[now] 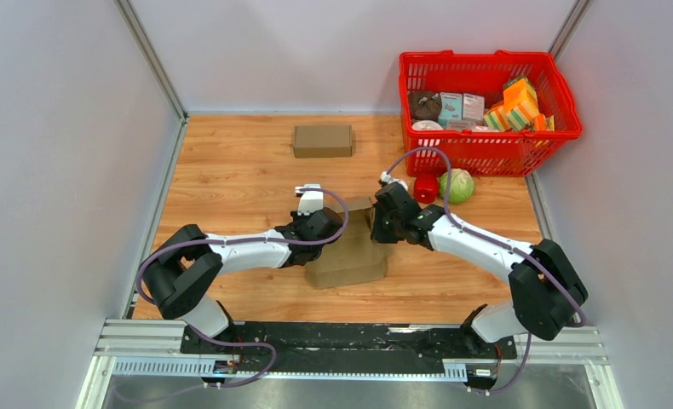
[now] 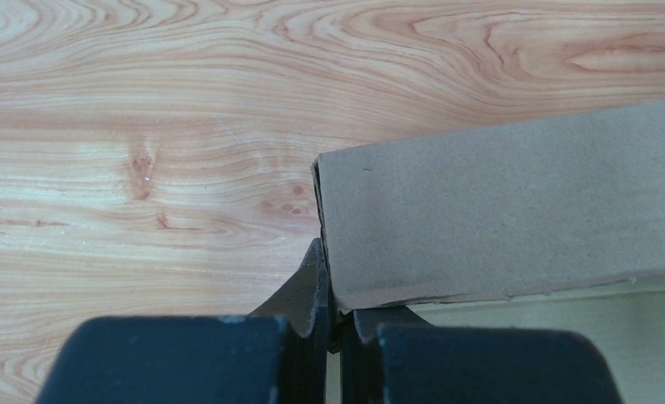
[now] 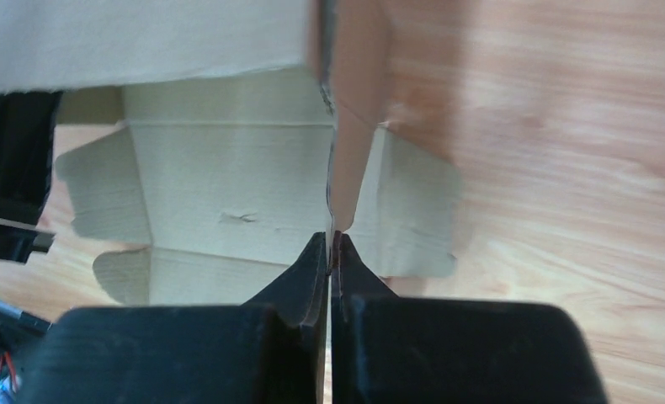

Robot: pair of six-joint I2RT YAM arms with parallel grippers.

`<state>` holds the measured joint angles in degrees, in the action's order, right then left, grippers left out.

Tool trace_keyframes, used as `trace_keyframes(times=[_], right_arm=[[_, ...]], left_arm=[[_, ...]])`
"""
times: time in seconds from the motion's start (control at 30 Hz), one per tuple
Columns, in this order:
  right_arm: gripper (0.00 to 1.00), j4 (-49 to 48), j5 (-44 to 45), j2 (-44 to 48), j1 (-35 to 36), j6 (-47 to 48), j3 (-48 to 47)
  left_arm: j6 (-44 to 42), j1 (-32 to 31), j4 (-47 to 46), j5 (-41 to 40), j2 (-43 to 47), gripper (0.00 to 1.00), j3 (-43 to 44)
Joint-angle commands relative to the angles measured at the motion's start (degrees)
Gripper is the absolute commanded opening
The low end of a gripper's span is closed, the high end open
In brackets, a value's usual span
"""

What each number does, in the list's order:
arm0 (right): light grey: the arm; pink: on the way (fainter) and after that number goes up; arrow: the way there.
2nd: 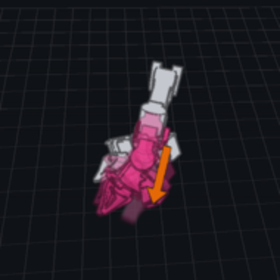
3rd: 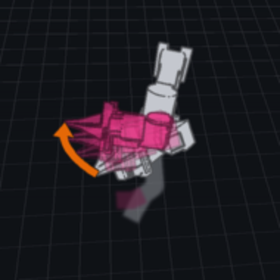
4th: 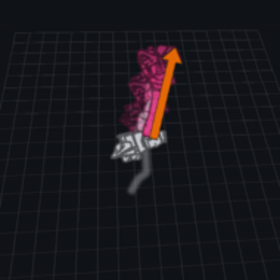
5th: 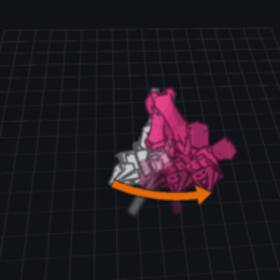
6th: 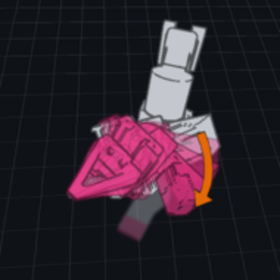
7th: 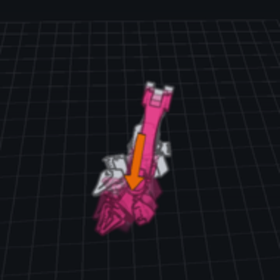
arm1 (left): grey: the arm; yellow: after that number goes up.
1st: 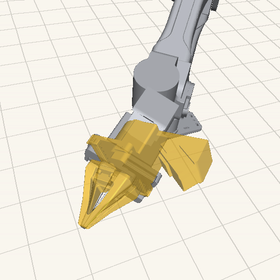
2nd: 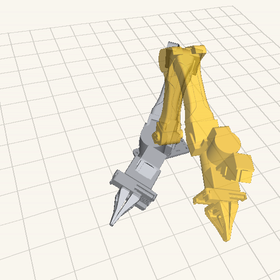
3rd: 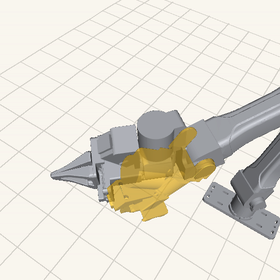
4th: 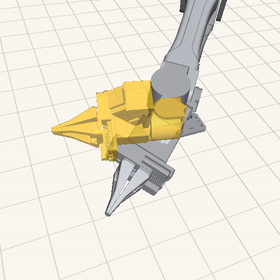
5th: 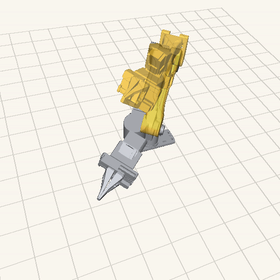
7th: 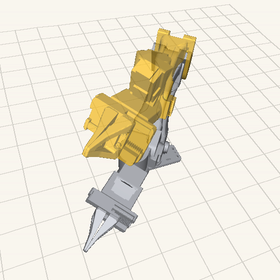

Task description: Fold the paper box

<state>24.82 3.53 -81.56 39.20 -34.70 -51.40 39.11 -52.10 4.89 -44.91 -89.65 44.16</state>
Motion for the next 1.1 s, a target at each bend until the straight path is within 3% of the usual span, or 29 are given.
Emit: trace_keyframes(times=[0.0,0.07,0.1,0.2,0.3,0.33,0.4,0.53,0.57,0.6,0.7,0.8,0.97,1.07], right_arm=[[0.07,-4.87,-2.65,-2.63,4.21,-2.93,0.77],[0.29,-3.21,-5.37,-2.29,4.22,-0.03,0.95],[0.45,-2.76,-5.72,-1.33,4.22,1.63,1.30],[0.59,-0.74,-5.12,6.39,4.13,7.35,2.87],[0.66,3.82,3.04,14.31,3.08,9.38,2.88],[0.68,5.23,10.11,15.63,1.33,8.69,2.79],[0.72,9.89,16.04,18.62,-1.39,4.92,2.79],[0.71,0.80,14.15,20.22,-9.92,10.07,9.18],[0.70,-6.29,11.87,18.30,-10.28,13.39,9.90],[0.67,-8.97,10.28,17.15,-10.28,19.43,10.52],[0.67,-16.19,6.84,13.46,-10.02,25.55,12.37],[0.67,-17.08,3.68,12.30,-10.11,29.33,12.55],[0.66,-24.27,-9.67,11.78,-11.60,34.07,14.04],[0.65,-22.90,-14.41,7.74,-12.13,37.32,11.24]], left_arm=[[-0.79,-0.38,1.88,2.54,0.88,0.00,-0.57],[-0.88,-0.37,1.88,2.54,0.70,0.00,-0.66],[-0.79,-0.46,1.97,2.54,0.70,0.00,-0.74],[-0.97,-0.38,1.62,2.45,0.88,0.00,-1.36],[-1.23,-0.37,1.62,2.54,0.70,0.00,-1.27],[-1.32,-0.37,1.44,2.54,0.61,0.00,-1.36],[-1.67,-0.37,1.27,2.63,0.70,0.00,-1.36],[-2.37,-0.37,1.01,2.89,0.70,0.00,-1.27],[-2.64,-0.37,0.74,3.07,0.61,0.00,-1.27],[-2.73,-0.37,0.74,3.50,0.53,0.00,-1.18],[-3.52,-0.37,0.13,4.30,0.70,0.00,-1.44],[-4.48,-0.37,-0.75,4.56,0.87,0.00,-1.97],[-5.45,-0.46,-3.65,5.18,0.88,0.00,-3.64],[-5.80,-0.37,-4.27,5.53,0.96,0.00,-4.26]])
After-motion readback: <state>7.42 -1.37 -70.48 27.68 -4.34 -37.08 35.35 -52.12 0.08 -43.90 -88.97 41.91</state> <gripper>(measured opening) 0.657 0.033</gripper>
